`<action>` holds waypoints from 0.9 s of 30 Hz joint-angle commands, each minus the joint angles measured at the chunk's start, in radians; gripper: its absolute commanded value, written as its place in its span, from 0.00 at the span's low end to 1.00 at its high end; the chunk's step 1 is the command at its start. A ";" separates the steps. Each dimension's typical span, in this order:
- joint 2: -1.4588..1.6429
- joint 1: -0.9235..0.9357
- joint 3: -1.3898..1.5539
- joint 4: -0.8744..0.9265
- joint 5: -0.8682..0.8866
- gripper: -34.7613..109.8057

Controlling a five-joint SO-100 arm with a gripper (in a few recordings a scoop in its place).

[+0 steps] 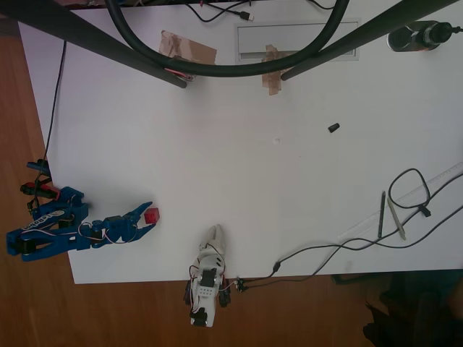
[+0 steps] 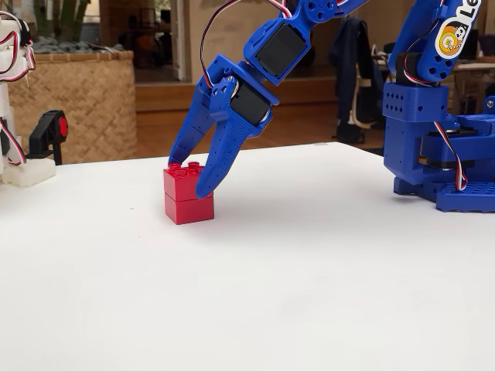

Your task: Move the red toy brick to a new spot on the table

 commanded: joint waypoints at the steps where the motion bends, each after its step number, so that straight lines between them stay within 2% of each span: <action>1: -0.026 0.008 -0.003 -0.086 0.006 0.41; 7: -0.063 0.020 0.031 -0.141 0.002 0.30; 12: -0.029 0.049 0.038 -0.104 -0.044 0.24; 18: 0.060 0.186 -0.183 0.175 0.026 0.24; 22: 0.041 0.365 -0.405 0.382 0.083 0.24; 27: -0.008 0.640 -0.506 0.489 0.095 0.24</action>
